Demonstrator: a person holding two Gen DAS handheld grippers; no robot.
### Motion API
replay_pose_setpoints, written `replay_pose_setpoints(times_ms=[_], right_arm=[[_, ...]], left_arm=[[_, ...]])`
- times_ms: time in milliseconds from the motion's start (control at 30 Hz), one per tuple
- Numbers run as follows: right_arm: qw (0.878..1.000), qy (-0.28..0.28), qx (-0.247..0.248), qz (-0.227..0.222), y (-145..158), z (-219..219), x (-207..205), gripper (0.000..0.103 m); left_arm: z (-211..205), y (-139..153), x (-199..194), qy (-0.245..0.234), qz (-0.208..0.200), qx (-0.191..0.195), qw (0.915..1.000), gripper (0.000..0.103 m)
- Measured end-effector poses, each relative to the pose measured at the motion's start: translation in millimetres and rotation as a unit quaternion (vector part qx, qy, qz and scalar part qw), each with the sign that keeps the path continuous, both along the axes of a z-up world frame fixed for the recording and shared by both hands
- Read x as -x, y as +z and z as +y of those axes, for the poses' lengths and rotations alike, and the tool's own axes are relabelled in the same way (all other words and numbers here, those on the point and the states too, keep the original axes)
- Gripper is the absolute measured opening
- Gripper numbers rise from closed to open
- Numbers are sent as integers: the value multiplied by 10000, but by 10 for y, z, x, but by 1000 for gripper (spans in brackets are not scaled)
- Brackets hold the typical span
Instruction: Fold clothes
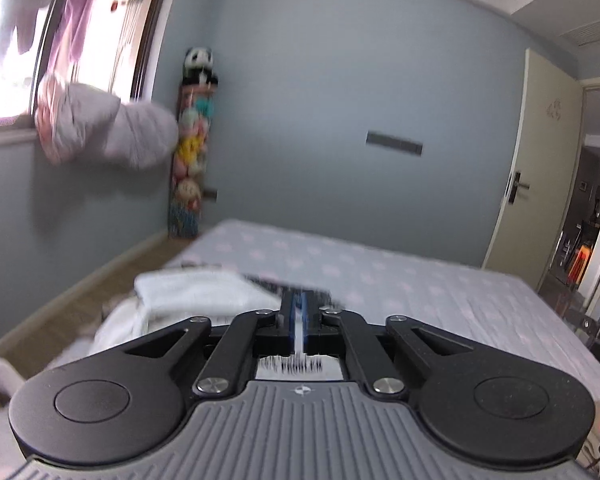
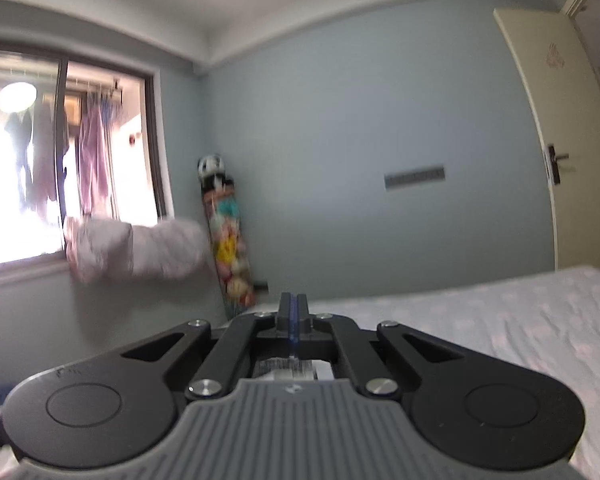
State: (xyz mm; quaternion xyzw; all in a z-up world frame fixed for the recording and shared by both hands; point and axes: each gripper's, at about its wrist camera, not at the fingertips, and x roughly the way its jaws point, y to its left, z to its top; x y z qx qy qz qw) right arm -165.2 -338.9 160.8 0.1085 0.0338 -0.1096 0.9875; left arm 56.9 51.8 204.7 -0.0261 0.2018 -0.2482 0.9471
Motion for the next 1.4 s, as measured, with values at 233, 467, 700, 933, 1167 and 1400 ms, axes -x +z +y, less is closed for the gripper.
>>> replay_pose_setpoints(times_ms=[233,467,700,933,1167,1400], right_arm=[[9959,280,-569,639,-620,67,-97,29],[9857,584,-735,1403,-1204,145,-657,55],[9665,747,-899,2286,-1803,109,-1329,74],[9391,1038,-1294,3009,-2344,-139,-1813,76],[9202,1006,-1706,3377,-2727,-420,-2192,76],[9134,1198,-2068,3296,-2980,-461,-2448,52]], left_arm=[[181,-496,-225,424,569,-372,9968,46],[445,-968,-468,976,1142,-567,9870,60],[566,-1753,-888,1527,1953,-671,9665,61],[458,-2374,-1317,1724,2469,-1761,9372,67],[687,-2647,-1478,1669,2604,-786,9477,67],[696,-2706,-1634,1726,2678,-498,9466,68]])
